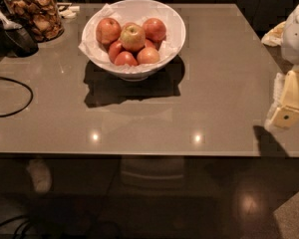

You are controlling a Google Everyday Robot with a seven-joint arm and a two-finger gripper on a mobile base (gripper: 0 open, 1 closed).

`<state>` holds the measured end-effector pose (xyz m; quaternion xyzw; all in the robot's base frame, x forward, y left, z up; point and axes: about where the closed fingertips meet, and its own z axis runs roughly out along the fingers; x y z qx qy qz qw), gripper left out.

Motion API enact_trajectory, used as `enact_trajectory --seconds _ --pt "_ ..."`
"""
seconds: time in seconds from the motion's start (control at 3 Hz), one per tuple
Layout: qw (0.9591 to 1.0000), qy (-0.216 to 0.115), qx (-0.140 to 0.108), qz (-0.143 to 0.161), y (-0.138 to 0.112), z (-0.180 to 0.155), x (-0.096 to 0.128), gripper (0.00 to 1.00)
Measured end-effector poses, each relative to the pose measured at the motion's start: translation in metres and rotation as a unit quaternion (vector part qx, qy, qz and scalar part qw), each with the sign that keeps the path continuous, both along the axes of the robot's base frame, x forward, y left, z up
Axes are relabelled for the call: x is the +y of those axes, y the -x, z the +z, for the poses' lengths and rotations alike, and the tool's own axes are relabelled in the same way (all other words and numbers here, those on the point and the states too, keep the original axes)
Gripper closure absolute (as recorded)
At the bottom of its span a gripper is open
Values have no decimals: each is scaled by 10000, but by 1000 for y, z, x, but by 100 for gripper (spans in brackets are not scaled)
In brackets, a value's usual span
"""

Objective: Pick apple from white bowl

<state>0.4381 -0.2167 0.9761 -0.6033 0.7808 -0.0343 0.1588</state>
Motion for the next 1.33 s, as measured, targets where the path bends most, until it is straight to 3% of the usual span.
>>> enact_trajectory --seconds 0.33,0.67,1.33 --pt "10000 0 0 0 0 0 0 0" --pt "9993 261 59 252 -33 3 26 0" --pt "9995 67 -20 310 -42 6 40 0"
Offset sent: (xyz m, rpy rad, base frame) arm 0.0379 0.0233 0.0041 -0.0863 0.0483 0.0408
